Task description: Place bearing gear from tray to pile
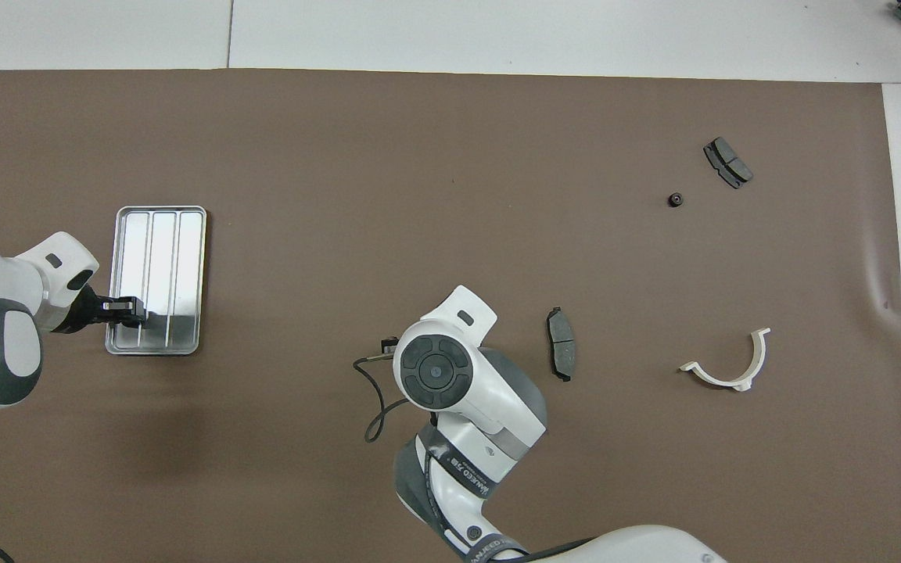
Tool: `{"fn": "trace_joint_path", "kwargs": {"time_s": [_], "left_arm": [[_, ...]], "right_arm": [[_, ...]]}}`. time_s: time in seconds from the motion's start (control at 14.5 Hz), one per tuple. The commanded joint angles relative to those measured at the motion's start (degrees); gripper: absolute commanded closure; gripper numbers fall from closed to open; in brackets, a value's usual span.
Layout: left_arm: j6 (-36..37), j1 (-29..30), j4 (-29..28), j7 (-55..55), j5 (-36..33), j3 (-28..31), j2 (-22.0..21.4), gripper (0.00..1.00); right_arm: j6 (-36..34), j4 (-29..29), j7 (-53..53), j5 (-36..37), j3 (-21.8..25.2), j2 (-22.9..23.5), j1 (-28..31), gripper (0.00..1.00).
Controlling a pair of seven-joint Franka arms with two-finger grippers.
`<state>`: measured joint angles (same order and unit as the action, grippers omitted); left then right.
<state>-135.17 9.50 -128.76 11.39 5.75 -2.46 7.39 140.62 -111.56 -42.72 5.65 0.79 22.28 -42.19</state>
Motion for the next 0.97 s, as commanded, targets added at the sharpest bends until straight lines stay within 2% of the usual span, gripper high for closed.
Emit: {"fn": "trace_joint_path", "kwargs": {"time_s": [0.0, 0.21, 0.62, 0.76, 0.9], "left_arm": [[-2.1, 1.0, -1.9, 0.3, -0.1, -0.6, -1.4, 0.64], [-3.0, 1.0, -1.9, -0.1, -0.1, -0.6, -1.2, 0.69], [-2.6, 0.7, -0.3, -1.7, -0.1, -0.6, -0.8, 0.80], [-1.9, 0.2, 1.7, -2.9, -0.1, -0.6, -0.3, 0.80], [-0.5, -0.4, 4.3, -5.3, -0.1, -0.8, 0.1, 0.80]], "right_arm": [[-0.1, -0.5, -0.9, 1.4, 0.1, -0.2, 0.7, 0.30], [0.4, -0.5, -0.9, 1.6, 0.1, -0.1, 1.1, 0.30], [0.6, -1.6, -1.0, 1.7, 0.2, -0.2, 0.8, 0.53], [-0.2, -1.0, -1.7, 1.8, 0.2, -0.2, 0.6, 1.00], [-3.1, 0.5, -1.5, 1.7, 0.3, -0.8, 1.1, 1.00]]}}
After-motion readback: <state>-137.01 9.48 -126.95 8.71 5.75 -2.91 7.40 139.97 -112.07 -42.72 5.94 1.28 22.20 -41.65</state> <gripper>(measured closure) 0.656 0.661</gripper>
